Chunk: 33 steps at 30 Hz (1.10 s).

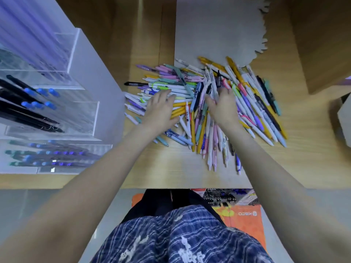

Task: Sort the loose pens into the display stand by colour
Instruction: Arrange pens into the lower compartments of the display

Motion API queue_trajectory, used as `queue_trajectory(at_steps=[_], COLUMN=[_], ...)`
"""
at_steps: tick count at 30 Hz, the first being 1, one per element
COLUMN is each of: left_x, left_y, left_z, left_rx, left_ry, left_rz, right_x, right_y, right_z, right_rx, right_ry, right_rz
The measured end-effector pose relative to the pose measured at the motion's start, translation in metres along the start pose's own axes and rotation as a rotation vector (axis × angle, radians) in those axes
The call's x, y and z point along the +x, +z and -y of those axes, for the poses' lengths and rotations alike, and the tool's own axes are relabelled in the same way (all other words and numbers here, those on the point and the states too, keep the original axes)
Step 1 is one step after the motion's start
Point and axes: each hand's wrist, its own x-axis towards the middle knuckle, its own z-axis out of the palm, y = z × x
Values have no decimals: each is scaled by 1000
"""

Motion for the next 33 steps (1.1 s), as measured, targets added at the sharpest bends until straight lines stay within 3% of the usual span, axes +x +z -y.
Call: queue_trajectory(at_steps=[5, 11, 16, 23, 28, 33], left_x=[21, 22, 22, 28, 19, 4], left_y=[4, -1, 0, -4, -16, -27], left_z=[0, 12, 6, 12, 20, 28], left_rx=[138, 283, 370, 516, 593, 530], left_ry=[-43, 28, -1, 48, 83, 20], left_rz=[165, 123, 113, 111, 61, 54], right_x=[32, 41, 48, 66, 69, 64], right_y=[13, 25, 21, -18, -44, -60], right_z=[27, 40, 35, 20, 5, -17], right_rx=[-247, -304, -322, -202, -78, 28], right_ry=[126, 179, 114, -46, -176, -241], right_rz=[196, 255, 221, 461, 427, 264])
